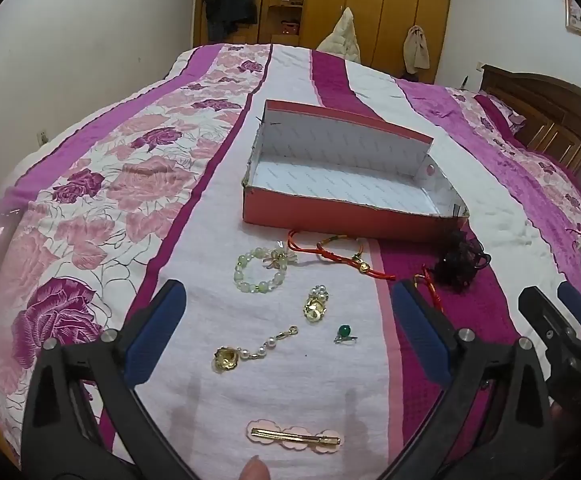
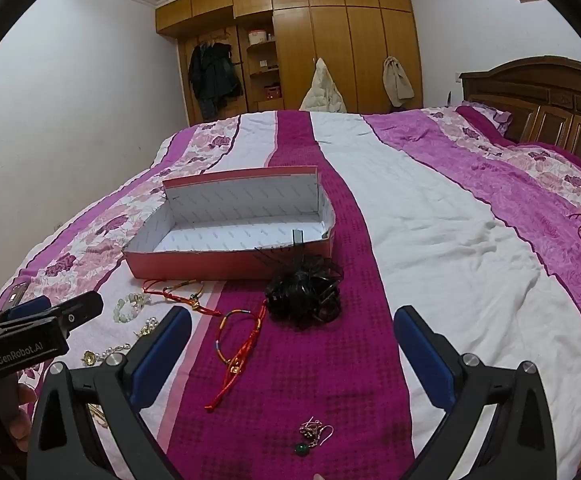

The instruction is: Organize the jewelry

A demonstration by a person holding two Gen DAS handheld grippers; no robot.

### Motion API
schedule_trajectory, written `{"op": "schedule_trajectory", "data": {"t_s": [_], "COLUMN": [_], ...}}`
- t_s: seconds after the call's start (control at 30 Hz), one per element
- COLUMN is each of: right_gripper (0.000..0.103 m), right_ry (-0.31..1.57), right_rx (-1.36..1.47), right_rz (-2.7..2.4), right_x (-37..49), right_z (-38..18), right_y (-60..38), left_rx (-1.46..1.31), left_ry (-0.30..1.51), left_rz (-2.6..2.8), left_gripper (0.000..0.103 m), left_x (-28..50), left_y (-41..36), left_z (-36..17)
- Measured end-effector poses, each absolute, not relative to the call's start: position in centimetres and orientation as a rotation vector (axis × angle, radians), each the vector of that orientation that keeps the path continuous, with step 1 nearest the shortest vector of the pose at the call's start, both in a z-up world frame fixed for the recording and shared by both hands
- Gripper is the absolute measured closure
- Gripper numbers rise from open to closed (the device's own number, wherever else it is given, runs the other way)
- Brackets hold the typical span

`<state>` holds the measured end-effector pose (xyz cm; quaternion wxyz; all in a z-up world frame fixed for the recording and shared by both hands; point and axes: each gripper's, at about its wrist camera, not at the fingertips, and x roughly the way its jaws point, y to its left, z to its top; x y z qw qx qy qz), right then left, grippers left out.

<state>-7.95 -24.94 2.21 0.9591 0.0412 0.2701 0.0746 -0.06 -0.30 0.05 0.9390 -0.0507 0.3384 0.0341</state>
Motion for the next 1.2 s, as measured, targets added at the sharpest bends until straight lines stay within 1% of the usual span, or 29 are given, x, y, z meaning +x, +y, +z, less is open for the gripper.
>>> {"op": "schedule_trajectory", "data": {"t_s": [0.07, 0.13, 0.47, 0.53, 0.6, 1.2], "right_gripper": [0.000, 0.000, 0.000, 0.000, 0.000, 0.000], "right_ry": [0.538, 0.538, 0.536, 0.533, 0.533, 0.525], "right_rx": [0.083, 0.081, 0.085, 0.082, 0.083, 0.087], "right_rz": [0.151, 0.148, 0.157, 0.156, 0.158, 0.154], "right_x": [-8.0, -8.0, -8.3, -8.4, -8.2, -8.5], "right_z": [2.2, 2.3, 2.1, 3.3, 2.9, 2.8], "right_y": [-25.0, -25.0, -24.7, -25.0, -25.1, -25.0], "left_rx": [-0.095, -0.147, -0.103, -0.098, -0.095, -0.090], "left_ry": [0.686, 0.680, 0.628, 0.620, 0.614, 0.603], "left_rz": [0.080, 0.052, 0.075, 0.085, 0.090, 0.089], "left_gripper": [0.007, 0.007, 0.007, 0.007, 0.007, 0.007], "left_x": [-0.2, -0.3, -0.9, -1.0, -1.0, -1.0], "left_y": [-1.1, 0.1, -0.1, -0.2, -0.1, -0.2], "left_z": [0.3, 0.5, 1.3, 1.4, 1.5, 1.8]}}
